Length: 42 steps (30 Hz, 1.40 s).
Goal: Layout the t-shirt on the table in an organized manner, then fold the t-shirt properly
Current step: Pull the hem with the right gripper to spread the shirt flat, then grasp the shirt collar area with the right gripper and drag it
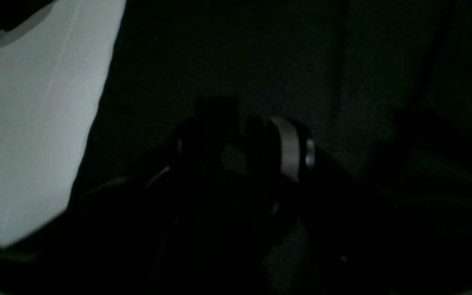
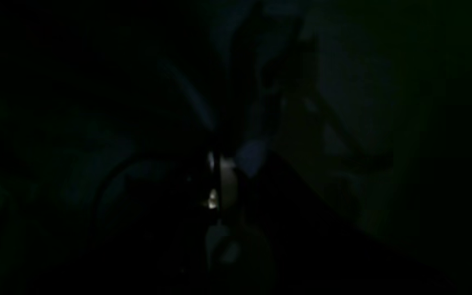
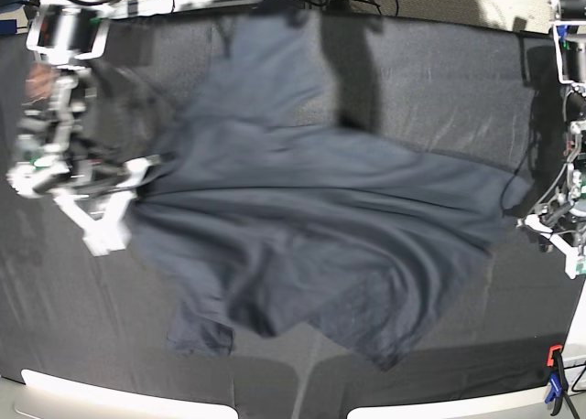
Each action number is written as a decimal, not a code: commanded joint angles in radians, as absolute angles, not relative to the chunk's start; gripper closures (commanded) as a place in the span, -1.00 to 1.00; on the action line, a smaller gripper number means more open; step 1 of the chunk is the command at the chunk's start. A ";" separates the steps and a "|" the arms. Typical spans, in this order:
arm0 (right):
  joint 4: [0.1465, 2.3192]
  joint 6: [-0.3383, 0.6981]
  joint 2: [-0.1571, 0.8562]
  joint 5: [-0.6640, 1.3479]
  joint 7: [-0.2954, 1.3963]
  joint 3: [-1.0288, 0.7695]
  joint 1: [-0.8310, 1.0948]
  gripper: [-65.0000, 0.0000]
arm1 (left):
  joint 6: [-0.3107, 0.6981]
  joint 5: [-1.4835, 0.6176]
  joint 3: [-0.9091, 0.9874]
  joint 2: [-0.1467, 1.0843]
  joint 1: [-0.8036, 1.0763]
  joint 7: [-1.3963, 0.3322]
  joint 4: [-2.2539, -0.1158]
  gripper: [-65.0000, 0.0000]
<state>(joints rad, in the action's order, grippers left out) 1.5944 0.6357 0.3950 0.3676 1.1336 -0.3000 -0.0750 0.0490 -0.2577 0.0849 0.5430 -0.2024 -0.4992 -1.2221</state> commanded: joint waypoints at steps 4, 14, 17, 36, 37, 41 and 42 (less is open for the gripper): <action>1.613 0.632 0.429 0.456 1.102 -0.355 -0.094 1.00 | 0.046 -0.257 0.093 0.562 -0.199 -0.466 -1.239 0.27; 1.677 0.636 0.292 0.669 1.114 -0.297 -0.105 1.00 | 0.046 -0.256 0.093 0.562 -0.163 -0.448 -1.239 0.27; 1.682 0.636 0.218 0.637 1.067 -0.209 -0.112 1.00 | 0.046 -0.256 0.093 0.562 -0.163 -0.448 -1.239 0.27; 1.679 0.628 -0.041 0.326 1.026 0.105 -0.167 0.13 | 0.046 -0.255 0.093 0.563 -0.149 -0.448 -1.239 0.27; 1.680 0.628 -0.041 0.338 1.047 0.089 -0.167 0.13 | 0.046 -0.255 0.093 0.563 -0.149 -0.447 -1.239 0.27; 1.680 0.628 -0.041 0.363 1.077 0.002 -0.167 0.13 | 0.046 -0.255 0.093 0.563 -0.150 -0.440 -1.239 0.27; 1.680 0.627 -0.038 0.363 1.088 -0.015 -0.167 0.13 | 0.046 -0.255 0.093 0.562 -0.150 -0.440 -1.239 0.27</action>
